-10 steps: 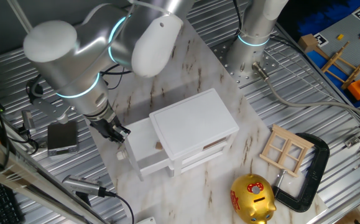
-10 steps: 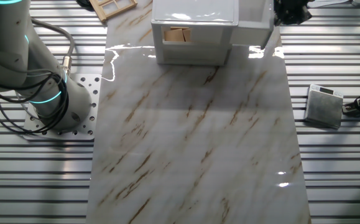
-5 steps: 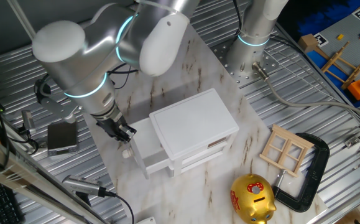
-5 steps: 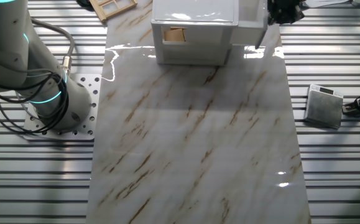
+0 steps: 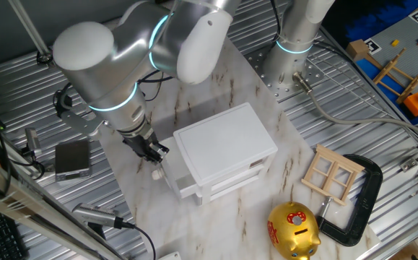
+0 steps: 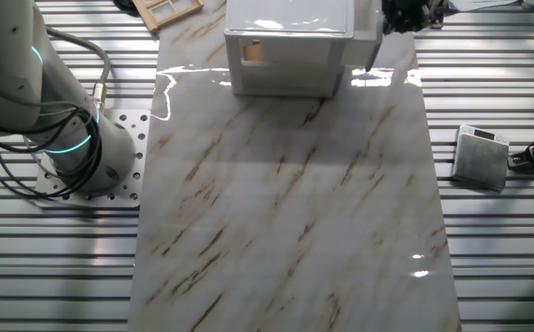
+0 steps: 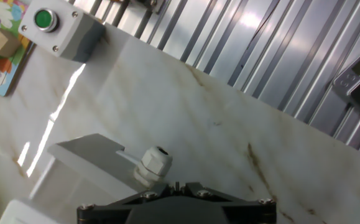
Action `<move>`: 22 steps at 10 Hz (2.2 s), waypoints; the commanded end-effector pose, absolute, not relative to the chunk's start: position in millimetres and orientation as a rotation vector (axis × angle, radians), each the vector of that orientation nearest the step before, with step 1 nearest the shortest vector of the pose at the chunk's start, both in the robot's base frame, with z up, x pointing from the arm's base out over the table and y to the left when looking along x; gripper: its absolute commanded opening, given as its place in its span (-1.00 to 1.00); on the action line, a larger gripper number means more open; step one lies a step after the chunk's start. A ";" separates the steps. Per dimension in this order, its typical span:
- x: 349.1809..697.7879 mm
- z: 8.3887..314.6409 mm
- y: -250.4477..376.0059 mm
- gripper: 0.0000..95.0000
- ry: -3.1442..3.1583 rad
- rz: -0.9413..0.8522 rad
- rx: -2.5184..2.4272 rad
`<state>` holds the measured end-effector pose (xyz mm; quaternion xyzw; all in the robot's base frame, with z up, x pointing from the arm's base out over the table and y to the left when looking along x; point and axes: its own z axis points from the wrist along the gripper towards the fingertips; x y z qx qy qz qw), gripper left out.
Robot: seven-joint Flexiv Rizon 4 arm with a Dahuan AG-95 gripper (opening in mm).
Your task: Put things in the drawer
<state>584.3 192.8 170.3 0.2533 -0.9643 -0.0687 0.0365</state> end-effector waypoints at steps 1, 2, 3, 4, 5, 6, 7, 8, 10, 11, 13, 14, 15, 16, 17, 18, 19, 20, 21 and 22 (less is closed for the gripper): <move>580.1 170.2 194.2 -1.00 -2.960 -0.213 0.777; 577.1 170.6 195.6 -1.00 -2.956 -0.216 0.773; 574.3 171.0 196.8 -1.00 -2.955 -0.221 0.769; 573.3 171.2 197.3 -1.00 -2.955 -0.227 0.768; 571.4 171.5 198.3 -1.00 -2.955 -0.240 0.766; 571.4 171.5 198.3 -1.00 -2.955 -0.240 0.766; 568.2 171.7 199.7 -1.00 -2.953 -0.252 0.764; 568.0 171.7 199.7 -1.00 -2.950 -0.259 0.767; 568.0 171.8 199.7 -1.00 -2.942 -0.276 0.767; 568.0 171.8 199.7 -1.00 -2.933 -0.284 0.767; 568.0 171.8 199.7 -1.00 -2.932 -0.280 0.770; 568.1 171.8 199.7 -1.00 -2.933 -0.280 0.775; 568.2 171.9 199.7 -1.00 -2.932 -0.280 0.779; 569.1 172.3 199.5 -1.00 -2.930 -0.280 0.786; 570.7 173.2 199.2 -1.00 -2.931 -0.281 0.790; 572.1 173.9 198.9 -1.00 -2.935 -0.279 0.791; 576.3 175.5 197.9 -1.00 -2.935 -0.279 0.791; 581.7 176.8 196.5 -1.00 -2.936 -0.279 0.791; 588.1 176.0 193.9 -1.00 -2.933 -0.280 0.795; 592.3 174.9 192.0 -1.00 -2.926 -0.281 0.794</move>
